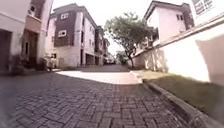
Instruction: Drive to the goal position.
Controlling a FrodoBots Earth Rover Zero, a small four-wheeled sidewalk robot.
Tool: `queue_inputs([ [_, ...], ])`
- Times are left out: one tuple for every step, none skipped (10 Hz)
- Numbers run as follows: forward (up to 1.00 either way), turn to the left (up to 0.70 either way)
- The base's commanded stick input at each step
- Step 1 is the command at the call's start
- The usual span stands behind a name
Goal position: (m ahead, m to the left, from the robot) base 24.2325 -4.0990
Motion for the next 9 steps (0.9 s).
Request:
queue_inputs([
  [0.70,-0.01],
  [0.70,-0.23],
  [0.70,-0.34],
  [0.70,-0.35],
  [0.70,-0.35],
  [0.70,-0.35],
  [0.70,-0.26],
  [0.70,-0.03],
  [0.70,0.00],
])
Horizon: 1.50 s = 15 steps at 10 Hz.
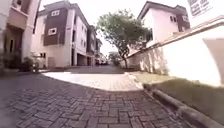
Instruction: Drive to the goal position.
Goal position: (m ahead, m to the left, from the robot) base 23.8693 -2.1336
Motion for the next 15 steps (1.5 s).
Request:
queue_inputs([
  [0.70,0.00],
  [0.70,0.00],
  [0.70,0.00],
  [0.70,0.00],
  [0.70,0.00],
  [0.70,0.00],
  [0.70,-0.04],
  [0.70,-0.29],
  [0.70,-0.25],
  [0.70,-0.11],
  [0.70,0.00],
  [0.70,0.00],
  [0.70,0.00],
  [0.70,0.00],
  [0.70,0.00],
])
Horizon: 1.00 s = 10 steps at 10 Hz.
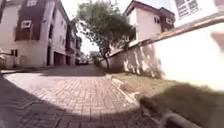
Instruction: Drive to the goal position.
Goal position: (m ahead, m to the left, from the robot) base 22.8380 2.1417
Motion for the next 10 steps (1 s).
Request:
queue_inputs([
  [0.70,0.00],
  [0.70,0.00],
  [0.70,0.00],
  [0.70,0.00],
  [0.70,0.00],
  [0.70,0.00],
  [0.70,0.00],
  [0.70,0.06],
  [0.70,0.28],
  [0.70,0.35],
])
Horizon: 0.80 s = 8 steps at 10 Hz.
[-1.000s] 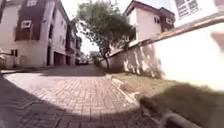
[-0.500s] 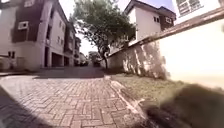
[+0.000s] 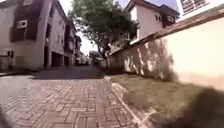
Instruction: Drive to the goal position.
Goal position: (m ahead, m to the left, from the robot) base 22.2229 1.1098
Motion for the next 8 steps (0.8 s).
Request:
queue_inputs([
  [0.70,0.35],
  [0.70,0.35],
  [0.70,0.08],
  [0.70,0.00],
  [0.70,0.00],
  [0.70,0.00],
  [0.70,0.00],
  [0.70,0.00],
])
